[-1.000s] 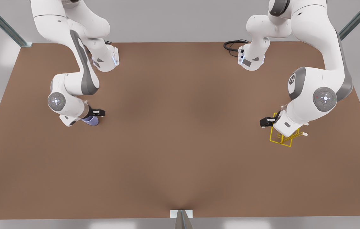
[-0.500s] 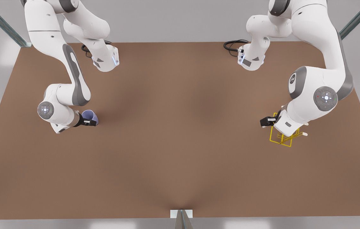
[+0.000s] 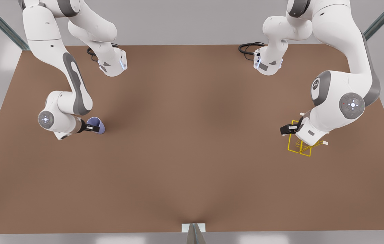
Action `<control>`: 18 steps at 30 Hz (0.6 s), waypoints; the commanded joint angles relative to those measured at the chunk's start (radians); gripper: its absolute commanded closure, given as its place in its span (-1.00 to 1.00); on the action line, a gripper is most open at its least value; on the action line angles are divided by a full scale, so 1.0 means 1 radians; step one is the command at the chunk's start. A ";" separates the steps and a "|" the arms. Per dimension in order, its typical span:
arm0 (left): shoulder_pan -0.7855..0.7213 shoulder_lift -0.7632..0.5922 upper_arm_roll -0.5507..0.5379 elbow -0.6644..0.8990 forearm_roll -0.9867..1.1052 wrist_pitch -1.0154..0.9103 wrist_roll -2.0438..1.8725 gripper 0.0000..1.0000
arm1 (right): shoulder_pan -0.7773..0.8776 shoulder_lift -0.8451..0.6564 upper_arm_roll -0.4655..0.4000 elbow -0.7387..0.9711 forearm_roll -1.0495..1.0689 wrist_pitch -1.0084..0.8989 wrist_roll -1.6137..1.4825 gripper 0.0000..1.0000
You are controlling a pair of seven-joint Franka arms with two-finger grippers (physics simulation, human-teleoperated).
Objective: Place the cup on the cup holder
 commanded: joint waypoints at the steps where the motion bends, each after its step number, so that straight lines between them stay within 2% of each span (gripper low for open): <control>1: -0.001 -0.009 -0.001 0.004 0.009 -0.049 -0.002 -1.00 | 0.005 0.006 0.000 0.000 0.001 0.012 -0.036 -0.83; 2: -0.001 -0.032 -0.006 0.009 0.008 -0.069 -0.009 -1.00 | 0.005 0.009 0.000 0.002 0.001 0.011 -0.036 -0.76; 3: -0.003 -0.030 -0.011 0.007 0.003 -0.091 -0.020 -1.00 | 0.005 0.003 0.002 0.010 0.001 0.005 -0.036 -0.78; 5: -0.006 -0.027 -0.011 0.006 0.000 -0.103 -0.025 -1.00 | 0.005 -0.019 0.002 0.036 0.001 -0.012 -0.034 -0.88; 6: -0.009 -0.018 -0.011 0.006 0.001 -0.106 -0.025 -1.00 | 0.005 -0.036 0.002 0.039 0.001 -0.038 -0.034 -1.00; 8: -0.009 -0.006 -0.007 0.007 0.001 -0.080 -0.020 -1.00 | -0.002 -0.071 0.002 0.019 0.000 -0.081 -0.039 -1.00; 14: -0.009 -0.019 -0.006 -0.002 0.011 -0.097 -0.022 -1.00 | 0.011 -0.074 0.012 -0.082 -0.006 -0.020 -0.025 -0.99; 18: -0.009 -0.026 -0.006 -0.003 0.011 -0.105 -0.022 -1.00 | 0.090 -0.071 0.012 -0.076 -0.002 -0.011 0.035 -0.98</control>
